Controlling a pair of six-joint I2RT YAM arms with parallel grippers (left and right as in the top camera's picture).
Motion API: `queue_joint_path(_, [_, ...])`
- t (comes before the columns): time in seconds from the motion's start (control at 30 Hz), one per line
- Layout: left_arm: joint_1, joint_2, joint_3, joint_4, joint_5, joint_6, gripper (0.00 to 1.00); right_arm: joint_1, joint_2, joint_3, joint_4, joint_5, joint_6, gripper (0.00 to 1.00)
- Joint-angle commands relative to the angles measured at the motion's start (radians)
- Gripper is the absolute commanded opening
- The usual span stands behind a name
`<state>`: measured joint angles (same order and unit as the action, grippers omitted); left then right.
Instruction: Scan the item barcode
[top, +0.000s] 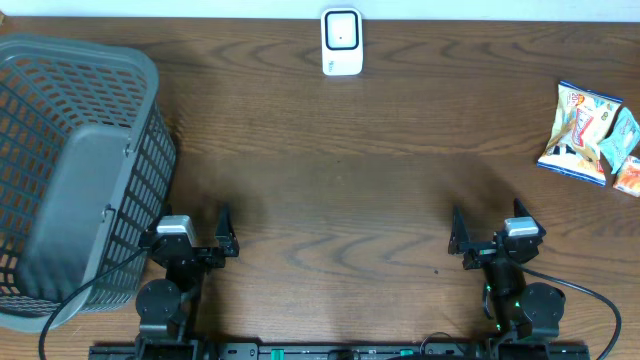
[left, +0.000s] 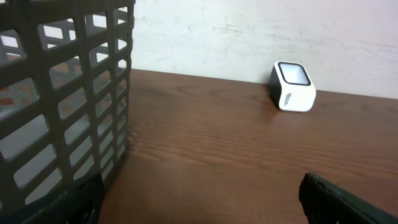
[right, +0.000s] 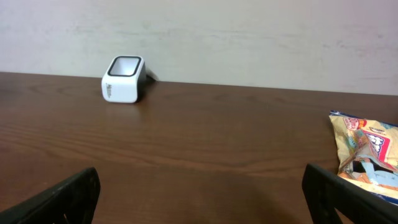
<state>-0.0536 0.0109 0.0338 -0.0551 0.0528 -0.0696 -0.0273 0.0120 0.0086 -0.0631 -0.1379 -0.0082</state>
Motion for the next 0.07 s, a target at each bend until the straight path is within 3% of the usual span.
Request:
queue_joint_path(0.0, [-0.002,-0.007,-0.030,-0.013,-0.005,0.021,1.00,0.016,-0.007,-0.003,-0.002,0.008,0.010,0.99])
queue_joint_path(0.03, [-0.002,-0.007,-0.030,-0.013,-0.005,0.021,1.00,0.016,-0.007,-0.003,-0.002,0.008,0.010,0.99])
